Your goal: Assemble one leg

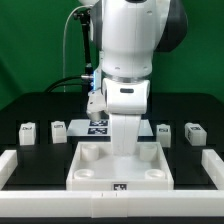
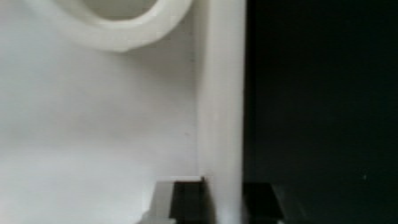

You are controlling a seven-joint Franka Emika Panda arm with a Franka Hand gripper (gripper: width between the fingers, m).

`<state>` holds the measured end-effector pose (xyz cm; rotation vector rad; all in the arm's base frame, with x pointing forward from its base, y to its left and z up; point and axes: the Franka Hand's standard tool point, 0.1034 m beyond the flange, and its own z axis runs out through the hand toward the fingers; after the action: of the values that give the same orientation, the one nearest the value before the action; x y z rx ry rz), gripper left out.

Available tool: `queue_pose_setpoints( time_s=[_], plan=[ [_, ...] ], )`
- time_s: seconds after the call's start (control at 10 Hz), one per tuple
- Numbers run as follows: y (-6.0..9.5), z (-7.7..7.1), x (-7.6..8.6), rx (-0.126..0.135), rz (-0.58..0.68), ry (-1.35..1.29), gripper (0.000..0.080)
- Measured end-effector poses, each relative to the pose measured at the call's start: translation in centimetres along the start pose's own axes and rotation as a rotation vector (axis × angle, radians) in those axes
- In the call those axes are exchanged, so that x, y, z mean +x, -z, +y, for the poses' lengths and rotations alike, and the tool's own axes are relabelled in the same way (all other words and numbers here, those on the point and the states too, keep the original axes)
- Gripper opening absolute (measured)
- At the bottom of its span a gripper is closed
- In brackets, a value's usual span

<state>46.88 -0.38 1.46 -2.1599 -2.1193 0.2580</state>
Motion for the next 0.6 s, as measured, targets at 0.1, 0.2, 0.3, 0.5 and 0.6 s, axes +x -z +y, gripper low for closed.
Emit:
queue_pose_setpoints(
  time_s=[0.1, 0.2, 0.3, 0.5, 0.6],
  plan=[
    [0.0, 0.0, 0.0, 0.000, 0.000, 0.000, 0.0077],
    [0.0, 0.0, 0.0, 0.000, 0.000, 0.000, 0.0077],
    [0.0, 0.1, 0.7, -0.001, -0.001, 0.003, 0.0077],
    [0.2, 0.1, 3.4, -0.005, -0.002, 0.033, 0.0077],
    [0.2, 0.1, 4.6, -0.007, -0.003, 0.045, 0.0077]
  ],
)
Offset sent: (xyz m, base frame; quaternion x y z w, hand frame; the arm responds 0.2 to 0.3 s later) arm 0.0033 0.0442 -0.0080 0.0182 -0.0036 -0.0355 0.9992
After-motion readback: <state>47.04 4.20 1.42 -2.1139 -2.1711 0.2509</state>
